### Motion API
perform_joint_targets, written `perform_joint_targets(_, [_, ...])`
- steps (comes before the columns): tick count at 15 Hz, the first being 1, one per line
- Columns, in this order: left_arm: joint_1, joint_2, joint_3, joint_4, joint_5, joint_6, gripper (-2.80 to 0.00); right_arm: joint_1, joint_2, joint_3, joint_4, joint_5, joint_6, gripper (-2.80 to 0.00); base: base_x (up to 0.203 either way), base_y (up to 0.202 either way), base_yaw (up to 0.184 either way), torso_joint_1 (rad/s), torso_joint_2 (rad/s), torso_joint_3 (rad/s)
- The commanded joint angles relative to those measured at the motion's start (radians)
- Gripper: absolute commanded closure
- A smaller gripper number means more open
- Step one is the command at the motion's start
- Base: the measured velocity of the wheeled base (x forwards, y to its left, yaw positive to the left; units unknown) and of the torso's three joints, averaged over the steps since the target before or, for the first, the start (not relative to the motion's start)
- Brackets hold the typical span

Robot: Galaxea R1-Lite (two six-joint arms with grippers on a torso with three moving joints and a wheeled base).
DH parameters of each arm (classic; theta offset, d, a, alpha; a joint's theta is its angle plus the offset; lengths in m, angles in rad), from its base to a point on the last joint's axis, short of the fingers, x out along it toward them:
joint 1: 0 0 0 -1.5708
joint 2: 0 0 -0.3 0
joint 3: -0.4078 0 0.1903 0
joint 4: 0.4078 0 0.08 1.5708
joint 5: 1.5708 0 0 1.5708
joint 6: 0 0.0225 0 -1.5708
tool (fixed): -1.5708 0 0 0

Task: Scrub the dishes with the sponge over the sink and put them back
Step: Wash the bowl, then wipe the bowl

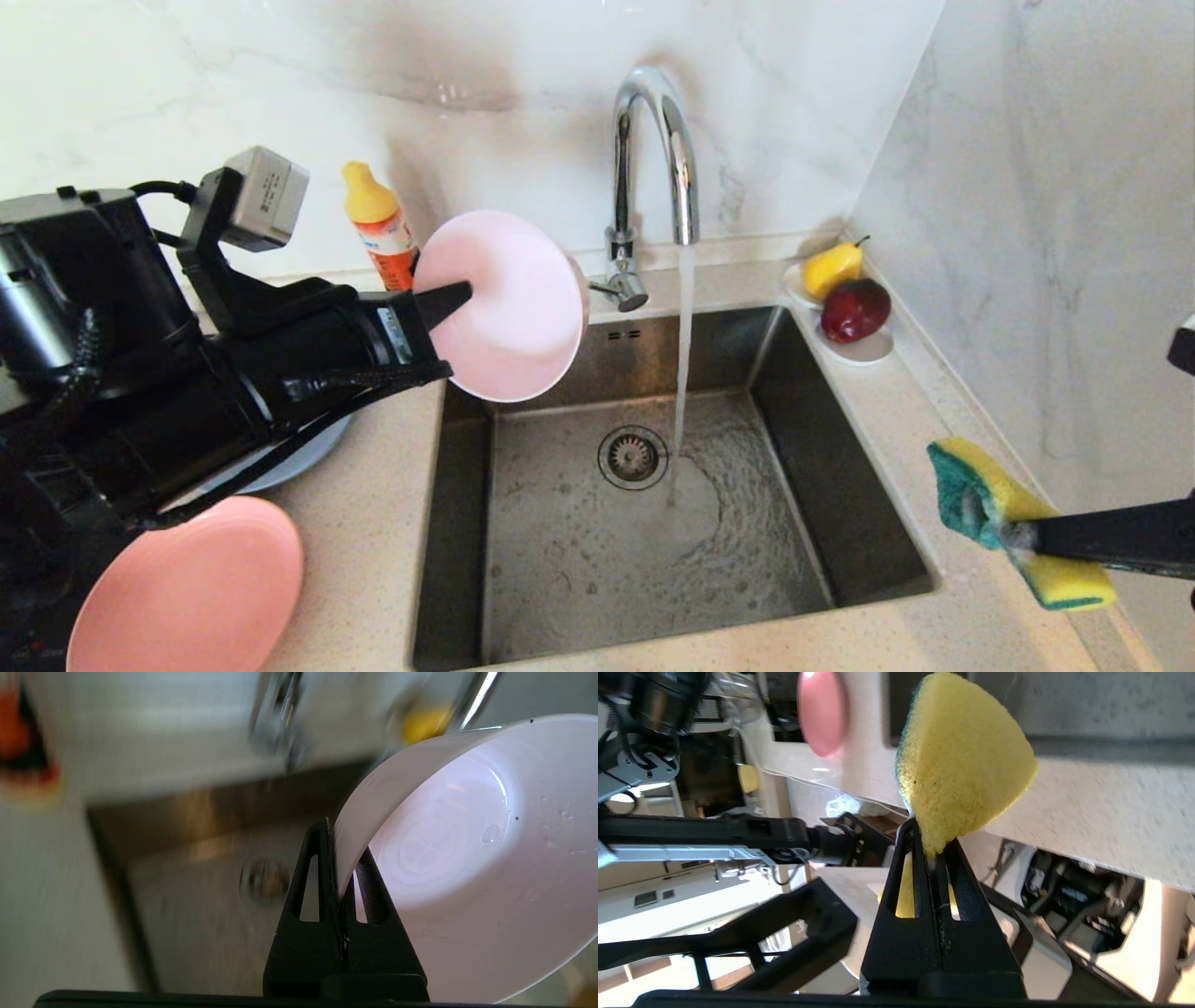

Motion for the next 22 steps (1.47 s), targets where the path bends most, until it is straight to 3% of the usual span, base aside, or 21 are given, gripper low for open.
perform_joint_targets(1, [0.008, -0.069, -0.097, 0.501, -0.002, -0.031, 0.00, 0.003, 0.026, -0.040, 0.006, 0.014, 0.003, 0.00, 0.000, 0.000, 0.000, 0.000, 0.00, 0.000])
perform_joint_targets(3, [-0.006, -0.094, -0.139, 0.754, -0.006, -0.035, 0.00, 0.021, 0.048, -0.075, 0.007, 0.043, 0.008, 0.00, 0.000, 0.000, 0.000, 0.000, 0.00, 0.000])
perform_joint_targets(6, [-0.128, -0.102, -0.103, 0.770, 0.032, -0.035, 0.00, 0.091, 0.075, -0.096, 0.005, 0.055, 0.011, 0.00, 0.000, 0.000, 0.000, 0.000, 0.00, 0.000])
perform_joint_targets(9, [-0.252, -0.024, -0.105, 0.759, 0.237, -0.040, 0.00, 0.171, 0.124, -0.138, 0.006, 0.050, 0.013, 0.00, 0.000, 0.000, 0.000, 0.000, 0.00, 0.000])
perform_joint_targets(11, [-0.318, 0.021, -0.098, 0.645, 0.326, -0.041, 0.00, 0.208, 0.186, -0.160, 0.005, 0.050, 0.014, 0.00, 0.000, 0.000, 0.000, 0.000, 0.00, 0.000])
perform_joint_targets(14, [-0.358, 0.095, -0.059, 0.426, 0.496, -0.036, 0.00, 0.274, 0.276, -0.236, 0.012, 0.038, 0.016, 0.00, 0.000, 0.000, 0.000, 0.000, 0.00, 0.000])
perform_joint_targets(16, [-0.395, 0.120, -0.046, 0.354, 0.527, -0.032, 0.00, 0.286, 0.332, -0.280, 0.018, 0.035, 0.022, 0.00, 0.000, 0.000, 0.000, 0.000, 0.00, 0.000])
perform_joint_targets(19, [-0.410, 0.153, -0.047, 0.342, 0.576, -0.019, 0.00, 0.308, 0.406, -0.343, 0.024, 0.033, 0.044, 0.00, 0.000, 0.000, 0.000, 0.000, 0.00, 0.000])
perform_joint_targets(22, [-0.415, 0.182, -0.049, 0.273, 0.579, -0.019, 0.00, 0.337, 0.479, -0.404, 0.029, -0.008, 0.047, 0.00, 0.000, 0.000, 0.000, 0.000, 0.00, 0.000])
